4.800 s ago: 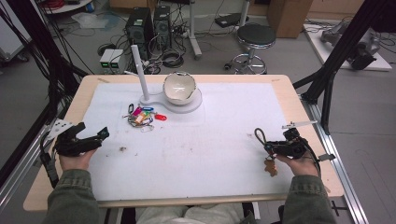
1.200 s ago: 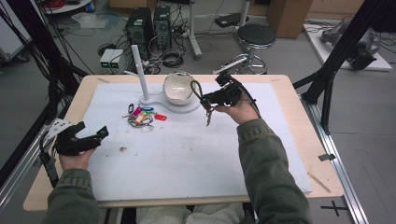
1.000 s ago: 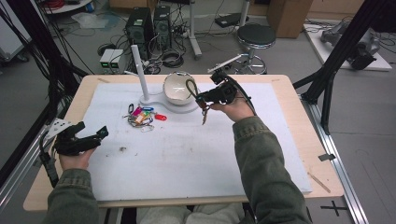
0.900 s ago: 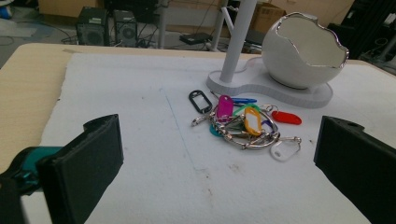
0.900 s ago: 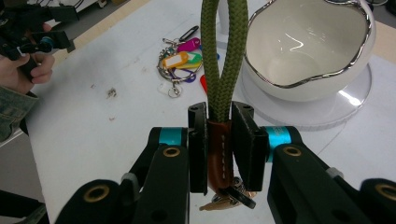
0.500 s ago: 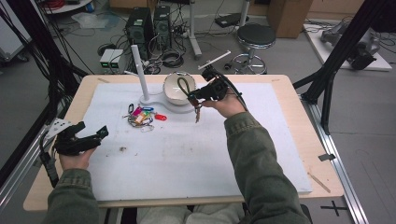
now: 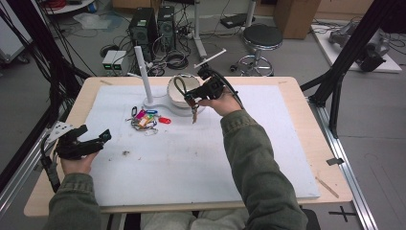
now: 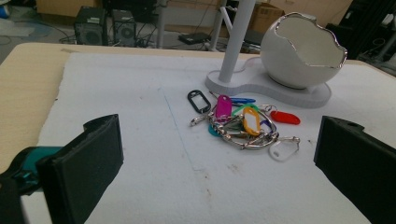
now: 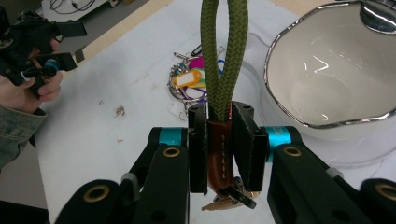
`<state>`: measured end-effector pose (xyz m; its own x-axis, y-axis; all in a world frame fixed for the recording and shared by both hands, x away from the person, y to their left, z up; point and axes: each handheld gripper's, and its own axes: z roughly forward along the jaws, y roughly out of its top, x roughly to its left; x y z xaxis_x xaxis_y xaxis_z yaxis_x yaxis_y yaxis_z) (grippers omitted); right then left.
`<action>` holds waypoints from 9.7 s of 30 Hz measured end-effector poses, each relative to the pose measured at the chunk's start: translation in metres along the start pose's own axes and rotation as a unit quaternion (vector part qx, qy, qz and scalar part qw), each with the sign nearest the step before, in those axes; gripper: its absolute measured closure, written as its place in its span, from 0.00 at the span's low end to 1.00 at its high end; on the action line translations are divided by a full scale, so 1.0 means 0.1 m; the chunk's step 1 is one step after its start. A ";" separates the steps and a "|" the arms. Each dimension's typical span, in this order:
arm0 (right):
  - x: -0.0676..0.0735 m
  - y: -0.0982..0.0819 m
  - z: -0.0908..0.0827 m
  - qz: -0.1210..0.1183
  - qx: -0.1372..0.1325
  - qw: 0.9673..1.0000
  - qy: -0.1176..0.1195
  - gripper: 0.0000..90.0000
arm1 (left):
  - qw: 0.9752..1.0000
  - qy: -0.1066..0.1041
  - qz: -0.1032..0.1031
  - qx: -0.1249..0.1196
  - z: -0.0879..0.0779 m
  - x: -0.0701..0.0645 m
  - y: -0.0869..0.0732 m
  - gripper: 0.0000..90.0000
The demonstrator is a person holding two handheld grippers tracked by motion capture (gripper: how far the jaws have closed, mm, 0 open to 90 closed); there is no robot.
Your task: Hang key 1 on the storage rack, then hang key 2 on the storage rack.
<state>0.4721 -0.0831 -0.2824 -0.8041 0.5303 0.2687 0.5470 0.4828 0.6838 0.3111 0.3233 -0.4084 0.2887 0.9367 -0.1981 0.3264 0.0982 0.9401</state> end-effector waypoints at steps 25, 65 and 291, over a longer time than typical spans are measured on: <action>0.06 0.40 0.47 -0.008 0.020 0.999 0.026 0.85 | 1.000 0.000 -0.009 -0.005 0.02 0.03 0.00 0.02; 0.15 1.02 0.85 -0.008 0.016 0.999 0.049 0.85 | 1.000 -0.002 -0.012 -0.007 0.03 0.06 0.00 0.02; -0.27 -2.73 -1.14 0.098 -0.184 0.925 -0.317 0.01 | 0.987 -0.019 0.028 0.157 0.88 -0.31 0.28 0.02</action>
<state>0.3181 -0.3086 -0.3995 -0.3366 0.9408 0.0397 0.4571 0.1264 0.8804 0.3902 0.2679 -0.4007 0.3456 0.9241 -0.1630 0.5691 -0.0683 0.8194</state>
